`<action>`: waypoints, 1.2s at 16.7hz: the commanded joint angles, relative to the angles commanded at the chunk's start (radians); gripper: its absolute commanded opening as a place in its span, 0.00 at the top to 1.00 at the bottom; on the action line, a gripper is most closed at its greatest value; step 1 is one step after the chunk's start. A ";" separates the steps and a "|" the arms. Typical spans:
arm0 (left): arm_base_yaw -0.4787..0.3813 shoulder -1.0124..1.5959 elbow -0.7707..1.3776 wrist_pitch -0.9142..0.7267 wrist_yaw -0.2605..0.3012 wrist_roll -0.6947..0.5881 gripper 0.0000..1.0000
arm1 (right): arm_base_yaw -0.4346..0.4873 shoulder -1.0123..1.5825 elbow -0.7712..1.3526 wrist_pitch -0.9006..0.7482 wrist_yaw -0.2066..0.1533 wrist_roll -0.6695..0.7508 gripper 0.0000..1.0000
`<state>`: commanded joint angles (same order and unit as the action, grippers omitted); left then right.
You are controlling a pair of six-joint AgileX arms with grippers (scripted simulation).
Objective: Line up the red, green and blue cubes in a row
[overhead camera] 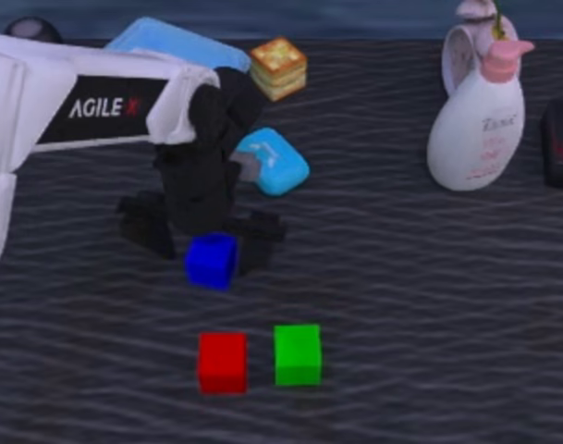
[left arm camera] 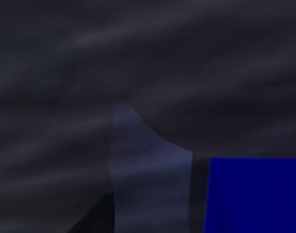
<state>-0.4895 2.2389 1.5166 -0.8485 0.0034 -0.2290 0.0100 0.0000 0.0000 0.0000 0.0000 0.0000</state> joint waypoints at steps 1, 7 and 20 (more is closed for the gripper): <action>0.000 0.000 0.000 0.000 0.000 0.000 0.53 | 0.000 0.000 0.000 0.000 0.000 0.000 0.00; 0.000 0.000 0.000 0.000 0.000 0.000 0.98 | 0.000 0.000 0.000 0.000 0.000 0.000 0.00; 0.006 -0.055 0.062 -0.089 -0.007 0.002 1.00 | 0.000 0.000 0.000 0.000 0.000 0.000 0.00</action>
<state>-0.4833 2.1838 1.5786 -0.9375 -0.0033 -0.2275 0.0100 0.0000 0.0000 0.0000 0.0000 0.0000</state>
